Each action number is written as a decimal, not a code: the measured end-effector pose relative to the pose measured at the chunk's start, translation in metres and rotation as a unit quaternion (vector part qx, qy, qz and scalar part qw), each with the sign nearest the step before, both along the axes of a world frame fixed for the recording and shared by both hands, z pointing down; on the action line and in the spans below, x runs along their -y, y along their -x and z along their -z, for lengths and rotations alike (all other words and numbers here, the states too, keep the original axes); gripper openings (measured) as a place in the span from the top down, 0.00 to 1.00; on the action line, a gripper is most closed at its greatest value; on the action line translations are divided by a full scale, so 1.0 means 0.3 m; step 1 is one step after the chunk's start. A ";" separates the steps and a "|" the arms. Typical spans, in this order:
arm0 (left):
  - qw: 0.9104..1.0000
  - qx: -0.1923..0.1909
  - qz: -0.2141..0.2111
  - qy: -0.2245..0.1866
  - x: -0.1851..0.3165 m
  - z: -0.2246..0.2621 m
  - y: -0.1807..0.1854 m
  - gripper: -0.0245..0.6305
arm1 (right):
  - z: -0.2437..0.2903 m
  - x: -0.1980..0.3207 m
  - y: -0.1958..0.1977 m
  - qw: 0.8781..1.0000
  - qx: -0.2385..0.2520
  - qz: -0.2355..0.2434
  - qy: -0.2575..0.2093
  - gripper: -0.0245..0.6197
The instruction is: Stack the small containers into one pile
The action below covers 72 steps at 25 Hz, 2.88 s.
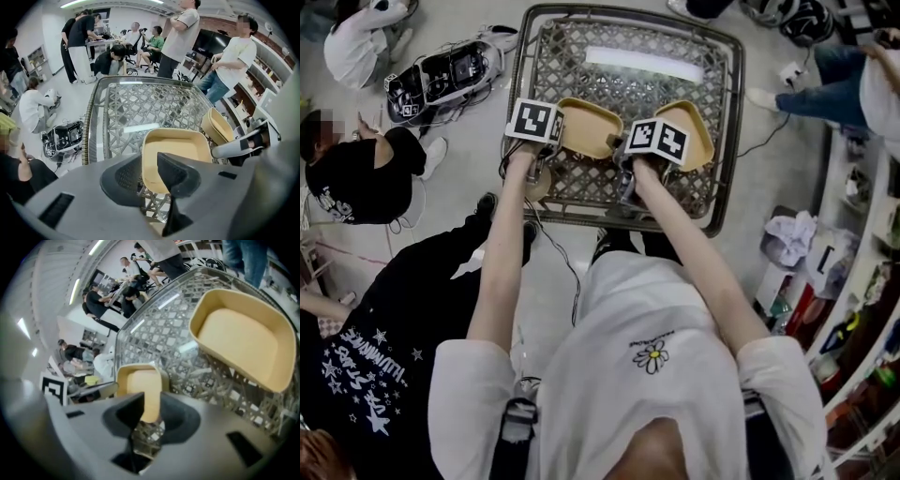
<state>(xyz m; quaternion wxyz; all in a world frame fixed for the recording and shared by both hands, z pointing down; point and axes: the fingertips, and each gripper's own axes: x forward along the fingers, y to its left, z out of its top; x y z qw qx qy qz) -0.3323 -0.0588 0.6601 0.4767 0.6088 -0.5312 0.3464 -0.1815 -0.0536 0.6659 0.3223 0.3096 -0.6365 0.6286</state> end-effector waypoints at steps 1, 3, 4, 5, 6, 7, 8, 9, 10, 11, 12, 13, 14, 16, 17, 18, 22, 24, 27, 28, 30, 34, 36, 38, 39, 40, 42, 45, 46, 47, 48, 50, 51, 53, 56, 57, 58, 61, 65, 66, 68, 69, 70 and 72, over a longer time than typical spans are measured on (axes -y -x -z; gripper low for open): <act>1.000 0.000 0.000 0.002 -0.006 -0.006 0.005 0.78 | -0.005 -0.002 -0.001 1.000 0.002 -0.006 0.008 0.79; 1.000 -0.002 0.001 0.006 -0.016 -0.016 0.010 0.79 | -0.014 -0.006 -0.009 1.000 0.004 -0.011 0.018 0.82; 1.000 0.000 0.001 0.008 -0.019 -0.021 0.013 0.81 | -0.018 -0.007 -0.013 1.000 0.002 -0.010 0.019 0.83; 1.000 0.004 0.001 0.010 -0.021 -0.024 0.017 0.83 | -0.021 -0.008 -0.016 1.000 0.000 -0.007 0.017 0.84; 1.000 0.008 0.002 0.011 -0.023 -0.028 0.021 0.85 | -0.023 -0.008 -0.017 1.000 -0.003 -0.004 0.015 0.85; 1.000 0.011 0.003 0.013 -0.025 -0.030 0.024 0.86 | -0.024 -0.009 -0.017 1.000 -0.005 -0.002 0.013 0.85; 1.000 0.012 0.004 0.015 -0.026 -0.032 0.026 0.86 | -0.024 -0.008 -0.017 1.000 -0.008 0.000 0.011 0.86; 1.000 0.014 0.005 0.016 -0.026 -0.032 0.026 0.86 | -0.023 -0.007 -0.017 1.000 -0.010 0.002 0.009 0.86; 1.000 0.015 0.005 0.017 -0.026 -0.032 0.027 0.87 | -0.021 -0.006 -0.018 1.000 -0.013 0.005 0.006 0.86; 1.000 0.019 0.005 0.018 -0.026 -0.032 0.028 0.87 | -0.019 -0.005 -0.018 1.000 -0.015 0.009 0.002 0.86; 1.000 0.023 0.004 0.019 -0.025 -0.033 0.030 0.88 | -0.016 -0.004 -0.018 1.000 -0.017 0.014 -0.001 0.86; 0.999 0.027 0.003 0.019 -0.025 -0.034 0.033 0.89 | -0.015 -0.003 -0.017 1.000 -0.018 0.017 -0.004 0.86; 0.999 0.029 0.002 0.019 -0.025 -0.035 0.035 0.89 | -0.014 -0.004 -0.017 1.000 -0.019 0.019 -0.006 0.86; 0.999 0.030 0.003 0.019 -0.027 -0.039 0.036 0.89 | -0.016 -0.008 -0.019 0.999 -0.024 0.021 -0.008 0.86; 0.999 0.030 0.003 0.019 -0.027 -0.041 0.036 0.90 | -0.019 -0.011 -0.022 0.999 -0.029 0.024 -0.009 0.85; 0.999 0.030 0.004 0.018 -0.027 -0.042 0.037 0.90 | -0.025 -0.013 -0.024 0.999 -0.035 0.028 -0.013 0.85; 1.000 0.027 0.006 0.013 -0.020 -0.042 0.034 0.90 | -0.063 -0.024 -0.027 0.999 -0.044 0.023 -0.006 0.85; 1.000 0.025 0.007 0.012 -0.020 -0.043 0.032 0.90 | -0.072 -0.030 -0.021 0.999 -0.046 0.016 0.003 0.87; 1.000 0.025 0.007 0.009 -0.018 -0.042 0.033 0.90 | -0.069 -0.031 -0.015 0.999 -0.050 0.019 -0.005 0.89; 1.000 0.025 0.005 0.009 -0.020 -0.041 0.030 0.90 | -0.068 -0.031 -0.019 0.998 -0.051 0.019 -0.008 0.89; 1.000 0.024 0.003 0.011 -0.028 -0.039 0.019 0.90 | -0.064 -0.026 -0.031 0.998 -0.052 0.016 -0.013 0.90; 1.000 0.022 0.011 -0.018 -0.010 0.015 0.019 0.90 | -0.018 0.029 -0.032 0.998 -0.049 0.012 -0.046 0.90; 0.998 0.025 0.026 -0.052 0.015 0.072 0.035 0.90 | 0.034 0.073 -0.016 0.996 -0.040 0.015 -0.078 0.90; 0.994 0.033 0.044 -0.097 0.045 0.157 0.053 0.90 | 0.114 0.124 0.005 0.992 -0.024 0.019 -0.123 0.90; 0.990 0.041 0.053 -0.128 0.065 0.214 0.063 0.90 | 0.167 0.152 0.015 0.989 -0.012 0.018 -0.148 0.90; 0.984 0.051 0.062 -0.162 0.086 0.280 0.071 0.90 | 0.228 0.180 0.024 0.984 0.003 0.018 -0.176 0.90; 0.966 0.070 0.075 -0.236 0.119 0.426 0.074 0.90 | 0.366 0.232 0.031 0.970 0.028 0.020 -0.242 0.90; 0.930 0.101 0.084 -0.343 0.126 0.666 0.038 0.90 | 0.591 0.271 0.003 0.936 0.056 0.024 -0.346 0.90; 0.916 0.111 0.086 -0.375 0.117 0.745 0.017 0.90 | 0.664 0.273 -0.015 0.923 0.064 0.025 -0.379 0.90; 0.902 0.120 0.088 -0.405 0.106 0.822 -0.006 0.90 | 0.736 0.272 -0.035 0.909 0.072 0.025 -0.410 0.90; 0.887 0.129 0.091 -0.433 0.094 0.895 -0.033 0.90 | 0.805 0.271 -0.057 0.894 0.080 0.025 -0.441 0.90; 0.858 0.140 0.096 -0.485 0.068 1.028 -0.091 0.90 | 0.938 0.265 -0.108 0.861 0.090 0.023 -0.501 0.91; 0.844 0.143 0.099 -0.507 0.051 1.087 -0.123 0.90 | 0.998 0.258 -0.136 0.844 0.092 0.020 -0.528 0.91; 0.820 0.146 0.102 -0.544 0.009 1.186 -0.187 0.90 | 1.100 0.232 -0.195 0.813 0.096 0.014 -0.574 0.91; 0.789 0.149 0.109 -0.587 -0.059 1.293 -0.290 0.90 | 1.216 0.183 -0.290 0.773 0.099 0.009 -0.627 0.91; 0.781 0.150 0.111 -0.596 -0.076 1.320 -0.323 0.90 | 1.248 0.170 -0.321 0.760 0.099 0.008 -0.643 0.91; 0.775 0.151 0.112 -0.603 -0.087 1.340 -0.354 0.90 | 1.275 0.160 -0.351 0.747 0.098 0.006 -0.657 0.91; 0.764 0.151 0.113 -0.616 -0.111 1.373 -0.424 0.90 | 1.326 0.137 -0.422 0.721 0.093 0.003 -0.686 0.91; 0.758 0.156 0.111 -0.624 -0.135 1.388 -0.472 0.90 | 1.342 0.111 -0.471 0.711 0.095 0.002 -0.697 0.91; 0.757 0.157 0.111 -0.624 -0.136 1.392 -0.479 0.90 | 1.344 0.109 -0.478 0.711 0.095 0.003 -0.697 0.91; 0.757 0.157 0.111 -0.625 -0.129 1.400 -0.486 0.90 | 1.347 0.114 -0.486 0.712 0.095 0.003 -0.695 0.91; 0.758 0.156 0.110 -0.623 -0.119 1.401 -0.487 0.90 | 1.345 0.122 -0.487 0.717 0.095 0.003 -0.691 0.91; 0.764 0.154 0.109 -0.618 -0.104 1.394 -0.486 0.90 | 1.338 0.133 -0.489 0.724 0.094 0.003 -0.683 0.91; 0.787 0.150 0.102 -0.589 -0.054 1.354 -0.480 0.90 | 1.307 0.162 -0.492 0.748 0.085 0.002 -0.658 0.91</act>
